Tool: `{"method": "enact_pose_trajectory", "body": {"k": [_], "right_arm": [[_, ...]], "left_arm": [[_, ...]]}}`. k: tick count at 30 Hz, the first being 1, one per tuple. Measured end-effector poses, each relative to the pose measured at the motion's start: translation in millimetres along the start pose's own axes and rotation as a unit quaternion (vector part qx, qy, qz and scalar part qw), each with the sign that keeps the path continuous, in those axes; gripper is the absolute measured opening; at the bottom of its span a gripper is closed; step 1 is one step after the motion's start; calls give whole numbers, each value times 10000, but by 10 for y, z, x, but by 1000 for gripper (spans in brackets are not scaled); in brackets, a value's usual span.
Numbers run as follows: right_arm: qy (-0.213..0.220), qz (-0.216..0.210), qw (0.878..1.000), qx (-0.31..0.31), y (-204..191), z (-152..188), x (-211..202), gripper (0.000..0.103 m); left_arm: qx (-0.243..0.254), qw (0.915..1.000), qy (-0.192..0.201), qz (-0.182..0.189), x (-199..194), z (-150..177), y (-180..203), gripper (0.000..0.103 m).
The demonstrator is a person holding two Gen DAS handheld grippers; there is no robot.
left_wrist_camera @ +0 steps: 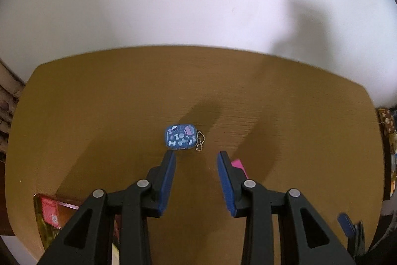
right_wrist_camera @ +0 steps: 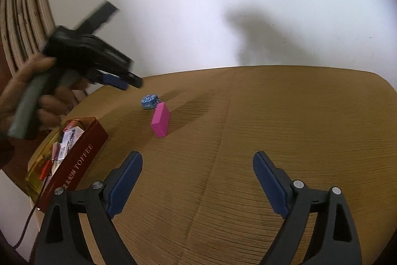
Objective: Organize rigid objects
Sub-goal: 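Reach the left tool to the blue keychain tin and grasp it, then carry the blue keychain tin toward the tin while the right tool grasps the pink eraser block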
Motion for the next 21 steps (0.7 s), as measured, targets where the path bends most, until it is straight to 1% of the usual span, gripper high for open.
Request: {"method": "enact_pose_trajectory", "body": {"k": [1,4,7,9,11,13,15,18,21], "right_arm": [[-2,-21,10000,1,0,3,-6,89],[-35,-60,10000,-9,-7,18,-15,90],[-51,-86,9999,-26,-17,27,-20,90],[-74,-106,9999,-29,-16,34,-21,90],[-82,-111,9999,-31,-17,37,-33,90],[-84,-118,9999,-34,-20,43,-39,90],[-98,-106,9999,-43,-18,48,-47,90],[-103,-90,9999,-81,-31,59,-74,94],[-79,-78,9999,-97,-37,78,-94,96]], "left_arm": [[-41,10000,-79,-34,49,-37,-11,36],[-273,9992,-249,151,215,-91,-55,36],[-424,9988,-249,83,286,-146,-83,36],[-470,9982,-381,-1,364,-154,-115,36],[-481,9979,-419,-70,409,-165,-111,36],[-482,9978,-461,-23,454,-180,-105,36],[-487,9979,-419,13,481,-245,-98,36],[-487,9978,-449,39,534,-250,-155,38],[-366,9983,-457,-80,553,-283,-105,40]]}}
Point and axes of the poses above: each gripper's, at about its wrist camera, not at the fingertips, and x roughly the way its jaws point, y to its right, z to its underside, the point moved 2 cm from there along x, roughly the way its jaws point, and after that the axes turned 12 degrees about x, right-handed, at the moved point
